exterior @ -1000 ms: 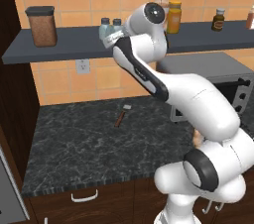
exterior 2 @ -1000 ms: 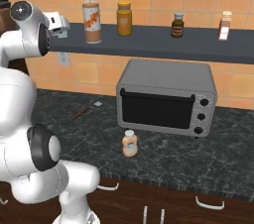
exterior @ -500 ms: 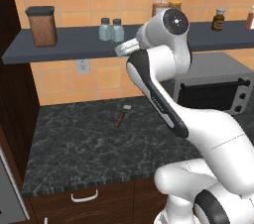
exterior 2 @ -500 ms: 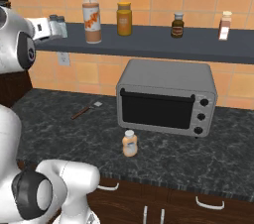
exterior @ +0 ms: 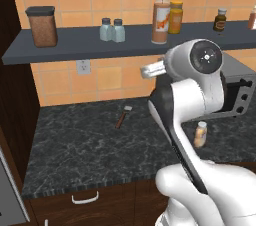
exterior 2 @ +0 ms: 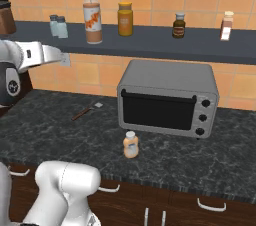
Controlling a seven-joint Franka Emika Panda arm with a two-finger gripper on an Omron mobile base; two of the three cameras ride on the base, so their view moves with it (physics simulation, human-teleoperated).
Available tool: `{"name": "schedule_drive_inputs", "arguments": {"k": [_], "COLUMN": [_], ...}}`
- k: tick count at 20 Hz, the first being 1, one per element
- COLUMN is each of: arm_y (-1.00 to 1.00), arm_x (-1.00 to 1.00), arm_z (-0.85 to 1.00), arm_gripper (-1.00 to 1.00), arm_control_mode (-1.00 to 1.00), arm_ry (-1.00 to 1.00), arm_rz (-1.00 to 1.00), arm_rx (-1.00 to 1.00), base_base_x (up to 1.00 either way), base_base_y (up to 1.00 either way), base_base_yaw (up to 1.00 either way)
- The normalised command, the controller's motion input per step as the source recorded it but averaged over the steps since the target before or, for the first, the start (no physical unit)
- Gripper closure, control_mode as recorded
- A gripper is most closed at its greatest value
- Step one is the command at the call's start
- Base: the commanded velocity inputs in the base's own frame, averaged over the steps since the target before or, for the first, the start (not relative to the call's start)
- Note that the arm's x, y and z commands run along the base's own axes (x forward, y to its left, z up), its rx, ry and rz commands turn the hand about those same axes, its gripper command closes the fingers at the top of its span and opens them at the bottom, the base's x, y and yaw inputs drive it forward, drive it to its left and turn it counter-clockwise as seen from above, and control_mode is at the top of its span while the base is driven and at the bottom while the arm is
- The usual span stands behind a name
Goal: Put the shaker and condiment bottle from the counter next to their counterparts in the cabinet.
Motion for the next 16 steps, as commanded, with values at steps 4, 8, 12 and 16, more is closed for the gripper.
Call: {"name": "schedule_drive_inputs", "arguments": {"k": [4, 8, 12, 16], "arm_y": [-0.85, -0.89, -0.91, -0.84], "arm_x": [-0.43, -0.31, -0.31, -0.36], "arm_z": [-0.51, -0.48, -0.45, -0.39], "arm_gripper": [-1.00, -1.00, -1.00, -1.00], "arm_control_mode": [-1.00, -1.00, -1.00, -1.00], "arm_ry": [0.00, 0.00, 0.00, 0.00], "arm_rz": [-0.01, 0.00, 0.00, 0.00], "arm_rx": [0.00, 0.00, 0.01, 0.00], "base_base_x": [0.00, 0.00, 0.00, 0.00], "base_base_y": [0.00, 0.00, 0.00, 0.00], "base_base_yaw": [0.00, 0.00, 0.00, 0.00]}}
